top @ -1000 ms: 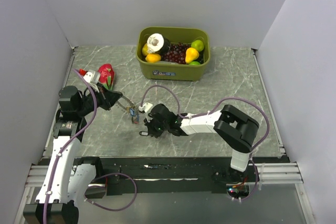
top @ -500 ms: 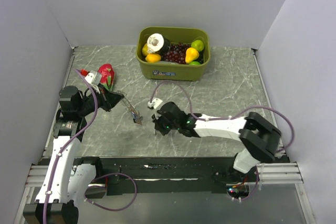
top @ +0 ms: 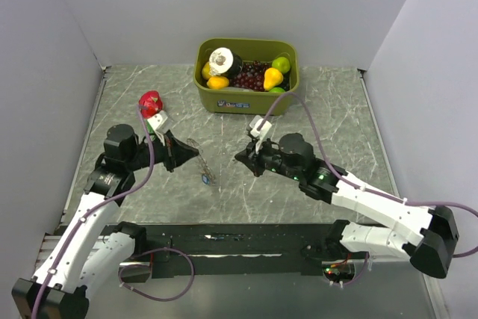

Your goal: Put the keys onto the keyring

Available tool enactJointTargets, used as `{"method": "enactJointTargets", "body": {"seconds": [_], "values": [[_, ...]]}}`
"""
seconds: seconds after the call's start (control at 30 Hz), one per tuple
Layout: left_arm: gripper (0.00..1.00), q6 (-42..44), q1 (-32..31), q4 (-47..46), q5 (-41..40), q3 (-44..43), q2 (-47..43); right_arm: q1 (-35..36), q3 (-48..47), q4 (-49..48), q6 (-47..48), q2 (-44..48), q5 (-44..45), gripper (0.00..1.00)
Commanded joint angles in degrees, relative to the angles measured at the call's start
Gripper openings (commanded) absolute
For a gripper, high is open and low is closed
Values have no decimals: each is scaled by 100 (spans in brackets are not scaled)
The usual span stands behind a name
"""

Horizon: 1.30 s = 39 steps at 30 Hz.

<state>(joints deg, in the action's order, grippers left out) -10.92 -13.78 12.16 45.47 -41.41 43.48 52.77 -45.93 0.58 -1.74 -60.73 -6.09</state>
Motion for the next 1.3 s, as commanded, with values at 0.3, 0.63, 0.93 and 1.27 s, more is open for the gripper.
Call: {"method": "enactJointTargets", "body": {"seconds": [0.3, 0.63, 0.93, 1.27], "values": [[1, 380, -889, -100, 14, -139, -147, -48, -293, -533, 736, 0, -1791, 0], [1, 398, -1215, -12, -188, -210, -24, 58, -768, -480, 886, -457, -1878, 0], [1, 406, -1232, 85, -399, -236, 46, 233, -1040, -463, 956, -686, -2019, 0], [1, 371, -1232, 49, -294, -236, 29, 392, -1225, -506, 1000, -984, -1879, 0]]}}
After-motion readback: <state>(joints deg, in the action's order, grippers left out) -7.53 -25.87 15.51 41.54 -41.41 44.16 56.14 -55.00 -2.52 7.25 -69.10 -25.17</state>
